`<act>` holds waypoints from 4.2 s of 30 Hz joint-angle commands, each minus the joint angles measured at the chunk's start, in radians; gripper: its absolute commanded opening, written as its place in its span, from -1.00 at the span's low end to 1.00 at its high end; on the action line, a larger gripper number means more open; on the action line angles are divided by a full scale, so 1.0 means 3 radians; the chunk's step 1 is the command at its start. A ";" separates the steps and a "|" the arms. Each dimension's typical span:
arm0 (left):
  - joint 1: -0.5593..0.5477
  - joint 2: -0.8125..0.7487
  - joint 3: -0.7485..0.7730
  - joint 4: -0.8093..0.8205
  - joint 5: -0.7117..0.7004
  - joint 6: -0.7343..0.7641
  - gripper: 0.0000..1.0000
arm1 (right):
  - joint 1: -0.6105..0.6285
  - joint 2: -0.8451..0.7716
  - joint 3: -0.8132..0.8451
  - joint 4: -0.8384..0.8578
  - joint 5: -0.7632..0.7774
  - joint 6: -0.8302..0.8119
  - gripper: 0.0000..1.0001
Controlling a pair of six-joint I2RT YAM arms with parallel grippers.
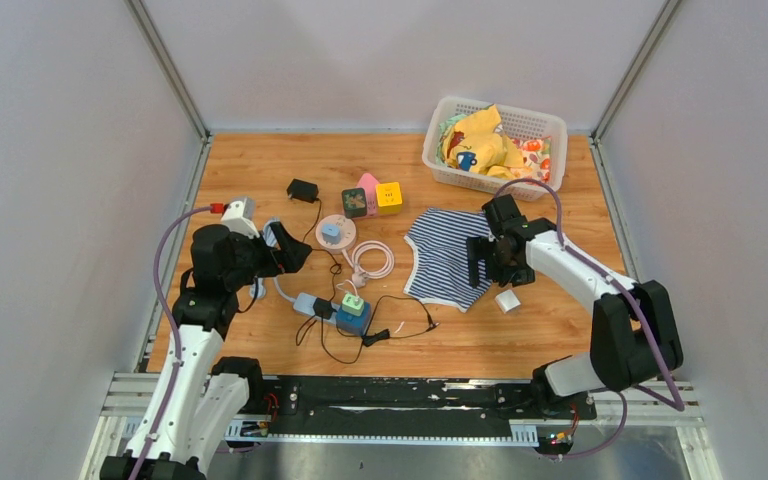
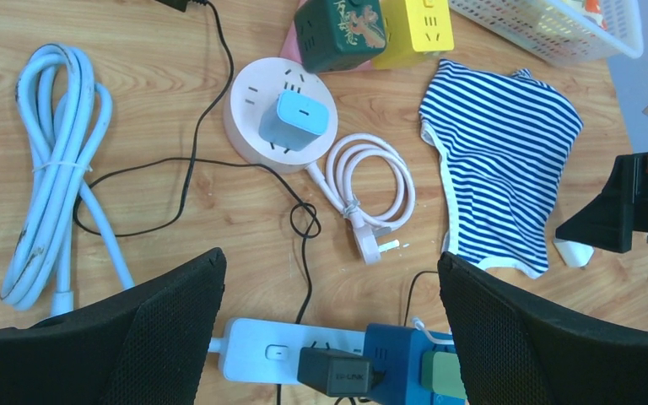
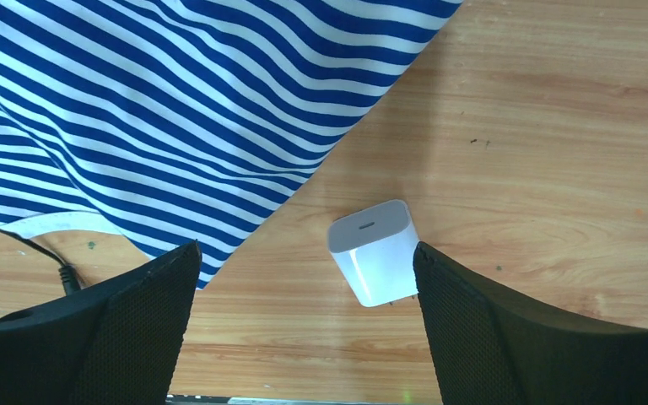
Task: Insert the plug
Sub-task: Pick up the plug from the center of the board.
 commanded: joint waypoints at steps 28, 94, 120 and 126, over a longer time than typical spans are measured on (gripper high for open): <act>-0.0052 -0.0114 0.0025 -0.0305 -0.0369 0.0146 0.94 | -0.0224 0.0534 0.0004 -0.0606 -0.0341 -0.0319 0.47; -0.0120 -0.0411 -0.0036 0.0533 0.0682 -0.0897 0.58 | 0.0754 -0.0331 0.0640 0.0865 -0.1299 0.1563 -0.36; -0.0942 0.0081 -0.0030 0.0951 0.0192 -0.0592 0.54 | 0.1655 0.0701 0.1840 0.1574 -0.1269 0.2054 -0.40; -0.0974 0.0240 0.0083 0.0963 0.0277 -0.0504 0.32 | 0.1691 0.0690 0.1854 0.1578 -0.1311 0.2020 -0.41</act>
